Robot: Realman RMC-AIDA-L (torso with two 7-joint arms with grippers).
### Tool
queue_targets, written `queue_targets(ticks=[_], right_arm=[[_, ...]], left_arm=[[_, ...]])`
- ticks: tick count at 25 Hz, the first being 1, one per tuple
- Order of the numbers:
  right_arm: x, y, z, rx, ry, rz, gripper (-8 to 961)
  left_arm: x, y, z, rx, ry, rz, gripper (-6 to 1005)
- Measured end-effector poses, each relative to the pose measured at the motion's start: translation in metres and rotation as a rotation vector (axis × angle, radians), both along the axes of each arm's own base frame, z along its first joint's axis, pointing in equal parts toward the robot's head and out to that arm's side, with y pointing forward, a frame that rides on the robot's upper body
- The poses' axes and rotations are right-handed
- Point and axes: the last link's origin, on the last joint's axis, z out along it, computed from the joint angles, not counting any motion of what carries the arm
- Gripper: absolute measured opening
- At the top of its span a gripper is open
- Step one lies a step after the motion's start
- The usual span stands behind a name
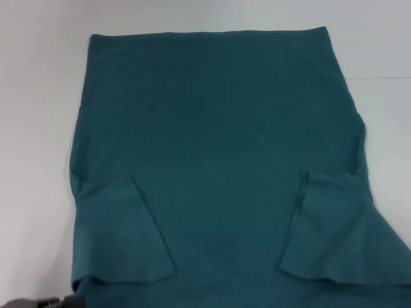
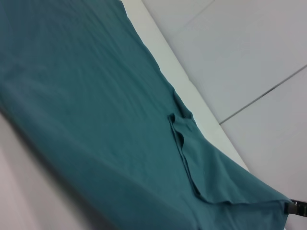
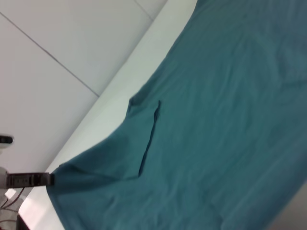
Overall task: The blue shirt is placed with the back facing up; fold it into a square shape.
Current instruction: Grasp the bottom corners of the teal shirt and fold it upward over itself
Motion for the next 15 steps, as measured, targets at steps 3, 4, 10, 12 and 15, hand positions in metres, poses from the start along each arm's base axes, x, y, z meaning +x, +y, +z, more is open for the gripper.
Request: queue_targets(ticks=[3, 4, 10, 12, 15], right_arm=[[-0.003, 0.011, 0.004, 0.040, 0.009, 0.006, 35], [-0.005, 0.016, 0.007, 0.061, 0.013, 0.008, 35], [-0.020, 0.060, 0.009, 0.194, 0.030, 0.035, 36], [-0.027, 0.077, 0.006, 0.228, 0.025, 0.043, 36], [-0.036, 0.103, 0.000, 0.269, 0.006, 0.048, 36]], left_arm=[[0.003, 0.013, 0.005, 0.022, -0.004, -0.013, 42], [0.005, 0.019, 0.007, 0.033, -0.005, -0.019, 42], [0.020, 0.080, 0.012, 0.107, -0.021, -0.043, 42], [0.027, 0.102, 0.009, 0.126, -0.011, -0.046, 42], [0.038, 0.132, 0.004, 0.157, 0.007, -0.050, 42]])
